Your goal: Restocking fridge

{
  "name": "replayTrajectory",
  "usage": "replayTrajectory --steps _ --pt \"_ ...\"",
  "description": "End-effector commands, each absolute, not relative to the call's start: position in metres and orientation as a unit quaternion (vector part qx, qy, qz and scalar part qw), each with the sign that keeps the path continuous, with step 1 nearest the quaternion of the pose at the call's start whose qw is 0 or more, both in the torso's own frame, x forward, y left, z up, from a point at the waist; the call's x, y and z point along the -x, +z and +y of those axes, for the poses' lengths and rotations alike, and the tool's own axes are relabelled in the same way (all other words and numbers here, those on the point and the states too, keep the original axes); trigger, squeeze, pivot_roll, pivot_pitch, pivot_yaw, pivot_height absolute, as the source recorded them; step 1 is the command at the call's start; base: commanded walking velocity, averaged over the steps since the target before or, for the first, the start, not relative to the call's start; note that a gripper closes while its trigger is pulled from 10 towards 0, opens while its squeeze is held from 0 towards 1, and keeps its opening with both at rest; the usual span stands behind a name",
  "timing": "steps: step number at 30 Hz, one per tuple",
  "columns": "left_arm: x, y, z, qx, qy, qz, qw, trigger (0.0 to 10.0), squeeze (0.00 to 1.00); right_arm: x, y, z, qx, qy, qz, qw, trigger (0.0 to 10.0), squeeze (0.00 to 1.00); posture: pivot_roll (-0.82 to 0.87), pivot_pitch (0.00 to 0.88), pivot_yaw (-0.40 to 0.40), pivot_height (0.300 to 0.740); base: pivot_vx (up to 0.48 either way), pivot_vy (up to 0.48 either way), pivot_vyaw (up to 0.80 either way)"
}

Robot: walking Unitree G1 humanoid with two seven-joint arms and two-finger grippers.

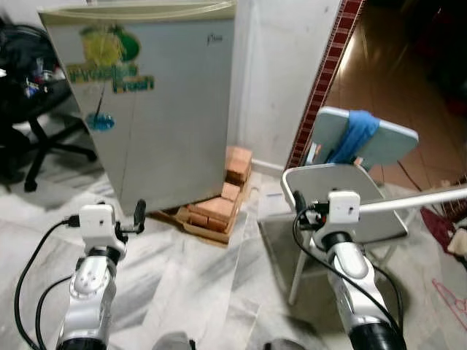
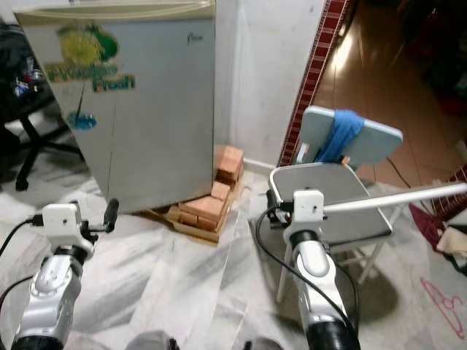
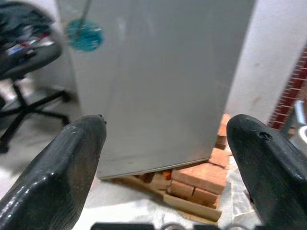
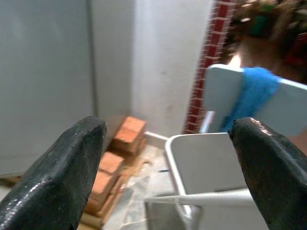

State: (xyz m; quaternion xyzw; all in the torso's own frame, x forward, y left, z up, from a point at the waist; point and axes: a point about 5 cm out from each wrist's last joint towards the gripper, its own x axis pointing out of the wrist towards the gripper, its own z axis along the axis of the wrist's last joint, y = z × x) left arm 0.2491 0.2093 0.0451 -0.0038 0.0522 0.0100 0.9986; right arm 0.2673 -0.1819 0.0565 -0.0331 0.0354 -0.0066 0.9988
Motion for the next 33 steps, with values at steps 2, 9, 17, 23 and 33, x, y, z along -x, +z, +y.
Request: replayTrajectory --steps 2,9,17,23,33 --pt "-0.252 0.047 0.201 0.004 -0.011 0.049 0.999 10.0 0.0 -0.268 0.061 -0.18 0.027 -0.01 0.025 0.999 10.0 0.0 0.04 0.0 -0.012 0.74 0.0 0.48 0.0" --pt "-0.252 0.048 0.196 0.008 -0.027 0.048 0.998 10.0 0.0 -0.265 0.059 -0.183 0.0 -0.026 0.034 0.999 10.0 0.0 0.04 0.0 -0.02 0.74 0.0 0.48 0.0" --pt "-0.247 0.043 0.195 0.02 -0.022 0.057 0.998 10.0 0.0 -0.263 0.05 -0.189 -0.01 -0.073 0.065 0.995 10.0 0.0 0.04 0.0 -0.033 0.74 0.0 0.48 0.0" --pt "-0.246 0.039 0.197 0.034 -0.026 0.07 0.997 10.0 0.0 -0.264 0.053 -0.184 -0.036 -0.055 0.056 0.996 10.0 0.0 0.04 0.0 -0.028 0.74 0.0 0.48 0.0" --pt "-0.247 0.039 0.195 0.035 -0.034 0.072 0.996 10.0 0.0 -0.275 0.066 -0.185 -0.032 -0.035 0.033 0.998 10.0 0.0 0.02 0.0 -0.023 0.74 0.0 0.48 -0.48"
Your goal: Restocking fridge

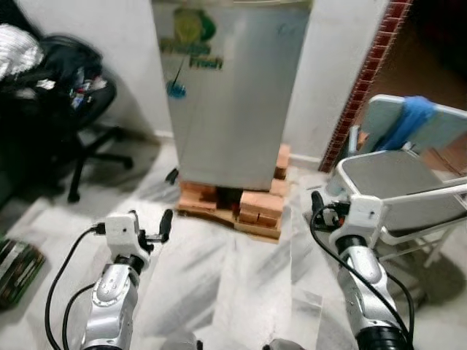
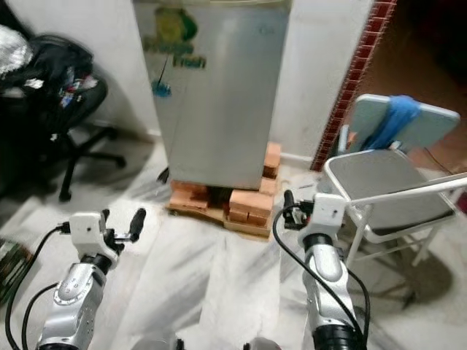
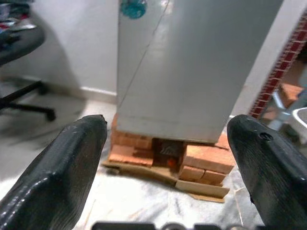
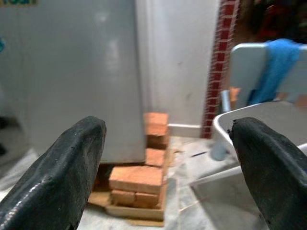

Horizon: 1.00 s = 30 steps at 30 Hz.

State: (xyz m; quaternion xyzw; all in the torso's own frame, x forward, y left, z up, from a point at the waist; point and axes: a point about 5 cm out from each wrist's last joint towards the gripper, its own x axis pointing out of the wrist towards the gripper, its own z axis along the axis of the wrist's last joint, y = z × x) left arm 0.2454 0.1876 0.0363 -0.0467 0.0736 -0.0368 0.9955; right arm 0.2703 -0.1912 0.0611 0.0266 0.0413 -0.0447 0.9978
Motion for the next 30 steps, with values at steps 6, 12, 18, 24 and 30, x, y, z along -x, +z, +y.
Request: replayTrajectory --steps 6,12,18,24,30 --pt "-0.2534 0.0448 0.2012 0.025 -0.036 0.063 0.997 10.0 0.0 -0.2856 0.0738 -0.183 -0.035 -0.029 0.019 0.999 10.0 0.0 0.03 0.0 -0.013 0.74 0.0 0.48 -0.8" --pt "-0.255 0.0474 0.2033 0.021 -0.038 0.06 0.997 10.0 0.0 -0.2843 0.0716 -0.1811 -0.036 -0.031 0.019 0.999 10.0 0.0 0.04 0.0 -0.007 0.74 0.0 0.471 -0.8" --pt "-0.2557 0.0482 0.204 0.018 -0.041 0.059 0.997 10.0 0.0 -0.2835 0.0709 -0.1806 -0.032 -0.034 0.02 0.999 10.0 0.0 0.03 0.0 -0.005 0.74 0.0 0.445 -0.8" --pt "-0.2558 0.0476 0.2015 0.019 -0.044 0.061 0.997 10.0 0.0 -0.2847 0.0719 -0.1854 -0.028 -0.041 0.018 0.999 10.0 0.0 0.03 0.0 -0.005 0.74 0.0 0.439 -0.8" --pt "-0.2553 0.0466 0.2024 0.018 -0.045 0.064 0.997 10.0 0.0 -0.2847 0.0715 -0.1856 -0.026 -0.043 0.015 0.999 10.0 0.0 0.04 0.0 -0.005 0.74 0.0 0.449 -0.8"
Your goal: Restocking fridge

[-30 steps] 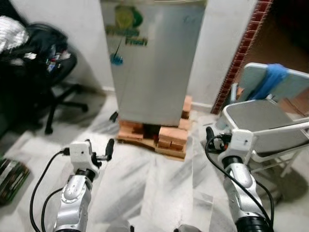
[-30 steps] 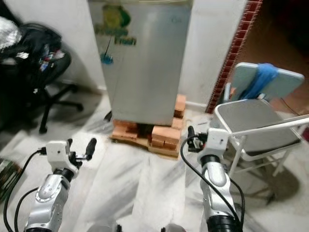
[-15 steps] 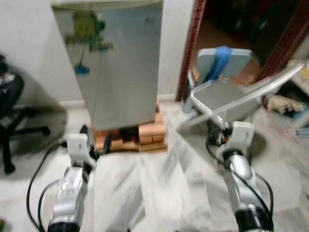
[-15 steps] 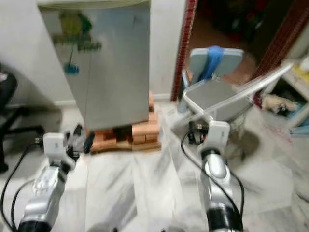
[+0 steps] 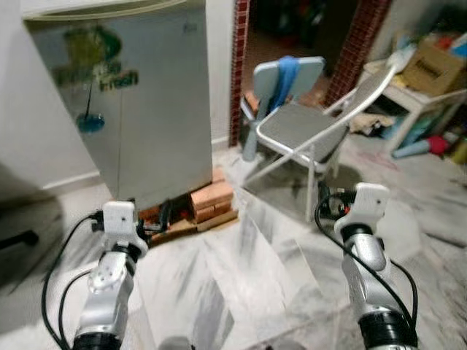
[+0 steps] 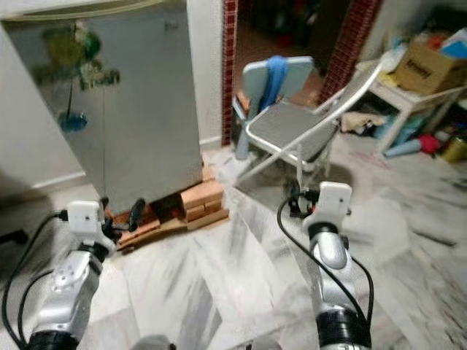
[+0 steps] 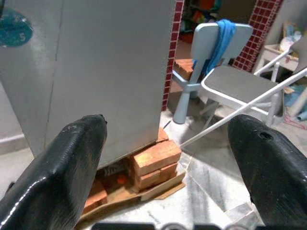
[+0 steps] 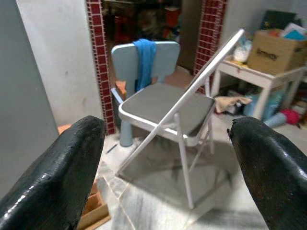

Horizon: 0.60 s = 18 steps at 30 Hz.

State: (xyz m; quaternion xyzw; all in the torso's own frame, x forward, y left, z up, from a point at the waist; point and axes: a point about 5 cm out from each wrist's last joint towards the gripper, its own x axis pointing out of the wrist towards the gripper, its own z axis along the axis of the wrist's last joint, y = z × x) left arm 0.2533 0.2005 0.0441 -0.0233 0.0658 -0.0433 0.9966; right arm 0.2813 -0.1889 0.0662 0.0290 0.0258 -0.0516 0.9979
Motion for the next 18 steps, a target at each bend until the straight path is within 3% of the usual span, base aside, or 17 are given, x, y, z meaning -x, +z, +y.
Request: replayTrajectory --steps 1,18 --pt "-0.2552 0.0464 0.2032 0.017 -0.045 0.065 0.997 10.0 0.0 -0.2853 0.0737 -0.1838 -0.03 -0.042 0.011 0.999 10.0 0.0 0.04 0.0 -0.005 0.74 0.0 0.45 -0.8" --pt "-0.2506 0.0427 0.2044 0.003 -0.042 0.07 0.997 10.0 0.0 -0.2819 0.0762 -0.1872 -0.019 -0.045 -0.001 0.999 10.0 0.0 0.03 0.0 -0.001 0.74 0.0 0.445 -0.8"
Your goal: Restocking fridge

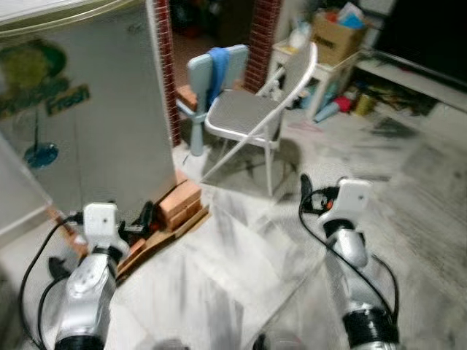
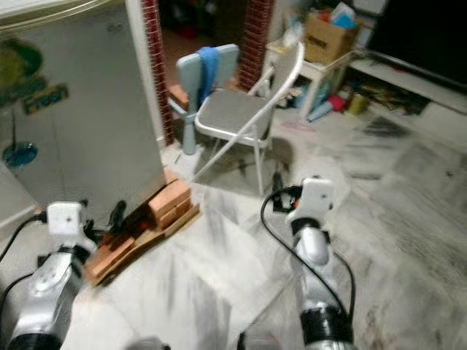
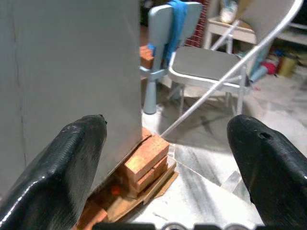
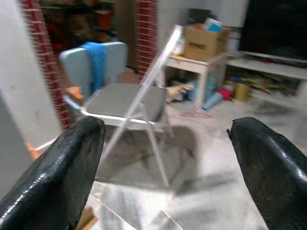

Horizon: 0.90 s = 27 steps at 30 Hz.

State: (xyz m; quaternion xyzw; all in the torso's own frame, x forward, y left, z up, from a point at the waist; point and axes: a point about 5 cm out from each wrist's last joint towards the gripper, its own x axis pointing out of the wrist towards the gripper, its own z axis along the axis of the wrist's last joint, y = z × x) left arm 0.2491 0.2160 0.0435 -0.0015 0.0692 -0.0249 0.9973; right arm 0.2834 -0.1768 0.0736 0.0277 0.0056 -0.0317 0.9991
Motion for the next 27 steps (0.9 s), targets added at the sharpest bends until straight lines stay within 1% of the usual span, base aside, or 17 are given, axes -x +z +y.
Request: replayTrajectory --steps 1,5,13,14,17,20,23,27 --pt "-0.249 0.041 0.204 0.001 -0.043 0.071 0.997 10.0 0.0 -0.28 0.074 -0.188 -0.016 -0.046 0.001 0.999 10.0 0.0 0.03 0.0 0.0 0.74 0.0 0.442 -0.8" --pt "-0.238 0.031 0.208 -0.005 -0.037 0.092 0.995 10.0 0.0 -0.265 0.064 -0.194 -0.01 -0.051 0.019 0.998 10.0 0.0 0.03 0.0 0.003 0.74 0.0 0.442 -0.75" --pt "-0.234 0.028 0.204 -0.004 -0.037 0.095 0.995 10.0 0.0 -0.261 0.06 -0.191 -0.007 -0.045 0.026 0.999 10.0 0.0 0.03 0.0 -0.001 0.74 0.0 0.444 -0.73" --pt "-0.234 0.029 0.203 -0.003 -0.035 0.092 0.995 10.0 0.0 -0.262 0.06 -0.19 -0.008 -0.044 0.027 0.999 10.0 0.0 0.04 0.0 -0.009 0.74 0.0 0.446 0.0" --pt "-0.233 0.031 0.207 -0.009 -0.018 0.084 0.996 10.0 0.0 -0.262 0.06 -0.186 -0.009 -0.032 0.033 0.999 10.0 0.0 0.05 0.0 -0.028 0.74 0.0 0.0 0.0" --pt "-0.23 0.03 0.21 -0.003 -0.02 0.086 0.996 10.0 0.0 -0.256 0.056 -0.187 -0.011 -0.036 0.04 0.998 10.0 0.0 0.05 0.0 -0.03 0.74 0.0 0.0 0.0" --pt "-0.222 0.029 0.213 -0.002 -0.018 0.087 0.996 10.0 0.0 -0.24 0.048 -0.193 -0.012 -0.058 0.056 0.997 10.0 0.0 0.04 0.0 -0.016 0.74 0.0 0.0 0.0" --pt "-0.218 0.024 0.213 -0.008 -0.019 0.098 0.995 10.0 0.0 -0.233 0.045 -0.199 -0.014 -0.075 0.06 0.995 10.0 0.0 0.02 0.0 -0.003 0.74 0.0 0.0 0.0"
